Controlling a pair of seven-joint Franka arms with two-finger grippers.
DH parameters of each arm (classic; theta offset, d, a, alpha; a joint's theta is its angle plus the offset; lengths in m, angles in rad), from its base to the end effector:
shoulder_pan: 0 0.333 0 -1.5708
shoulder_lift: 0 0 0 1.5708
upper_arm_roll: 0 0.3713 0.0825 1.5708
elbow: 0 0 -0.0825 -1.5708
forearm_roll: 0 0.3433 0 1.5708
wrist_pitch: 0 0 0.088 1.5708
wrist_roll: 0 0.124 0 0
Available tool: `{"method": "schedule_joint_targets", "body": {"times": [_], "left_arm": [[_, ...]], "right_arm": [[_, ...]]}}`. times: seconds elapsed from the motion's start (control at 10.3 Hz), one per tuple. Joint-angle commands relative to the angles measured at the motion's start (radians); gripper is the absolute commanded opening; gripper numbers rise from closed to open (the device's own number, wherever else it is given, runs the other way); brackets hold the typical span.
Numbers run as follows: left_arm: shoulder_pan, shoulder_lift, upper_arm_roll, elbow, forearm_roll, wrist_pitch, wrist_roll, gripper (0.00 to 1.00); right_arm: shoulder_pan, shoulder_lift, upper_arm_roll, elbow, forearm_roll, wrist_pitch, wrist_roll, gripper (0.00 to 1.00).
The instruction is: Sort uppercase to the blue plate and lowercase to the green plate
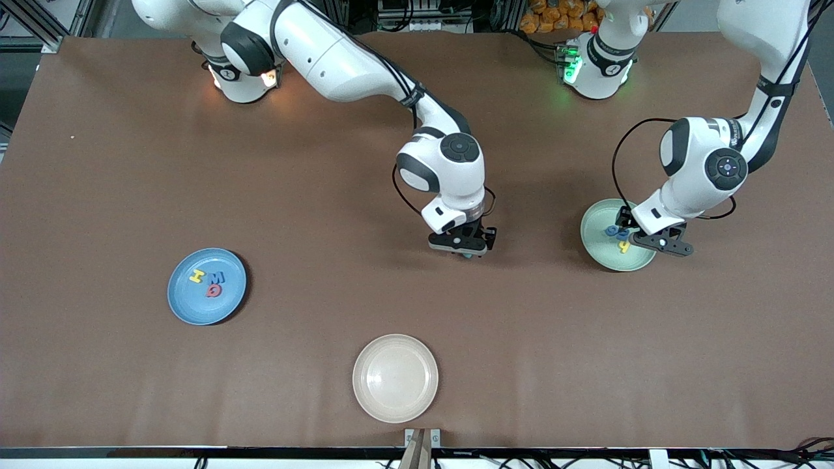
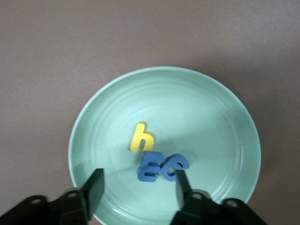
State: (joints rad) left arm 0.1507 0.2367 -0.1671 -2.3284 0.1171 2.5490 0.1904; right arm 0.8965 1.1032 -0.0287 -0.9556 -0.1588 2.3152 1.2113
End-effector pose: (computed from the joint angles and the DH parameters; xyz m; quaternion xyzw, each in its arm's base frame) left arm 0.5096 -0.0074 0.3080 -0.9887 0.1494 0.0066 0.0124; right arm 0.5305 0.6349 0.2416 -0.9823 0.1143 -0.1305 0.0713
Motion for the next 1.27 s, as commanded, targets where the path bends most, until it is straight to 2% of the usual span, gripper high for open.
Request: {"method": "schedule_joint_targets", "body": {"times": [0.0,0.19,0.39,0.49,0.78,1.17], "left_arm": [[0.012,-0.066,-0.011,-0.020,-0.024,0.007,-0.009,1.00],[0.006,-0.097,-0.012,-0.019,-0.039,-0.009,-0.035,1.00],[-0.007,-0.120,-0.034,-0.013,-0.167,-0.068,-0.049,1.00],[-0.007,-0.132,-0.040,-0.009,-0.192,-0.070,-0.089,1.00],[-0.005,-0.143,-0.057,-0.008,-0.195,-0.082,-0.180,1.00],[-0.003,-0.148,-0.058,-0.008,-0.261,-0.084,-0.202,1.00]], "right_arm": [[0.016,0.044,-0.023,0.051,-0.024,0.006,0.013,0.69],[0.016,0.058,-0.023,0.051,-0.048,0.026,0.013,0.69],[0.022,0.064,-0.023,0.051,-0.057,0.026,0.013,0.69],[0.028,0.067,-0.023,0.051,-0.068,0.026,0.014,0.69],[0.033,0.075,-0.023,0.051,-0.077,0.027,0.014,0.68],[0.038,0.086,-0.022,0.051,-0.107,0.044,0.011,0.58]]}}
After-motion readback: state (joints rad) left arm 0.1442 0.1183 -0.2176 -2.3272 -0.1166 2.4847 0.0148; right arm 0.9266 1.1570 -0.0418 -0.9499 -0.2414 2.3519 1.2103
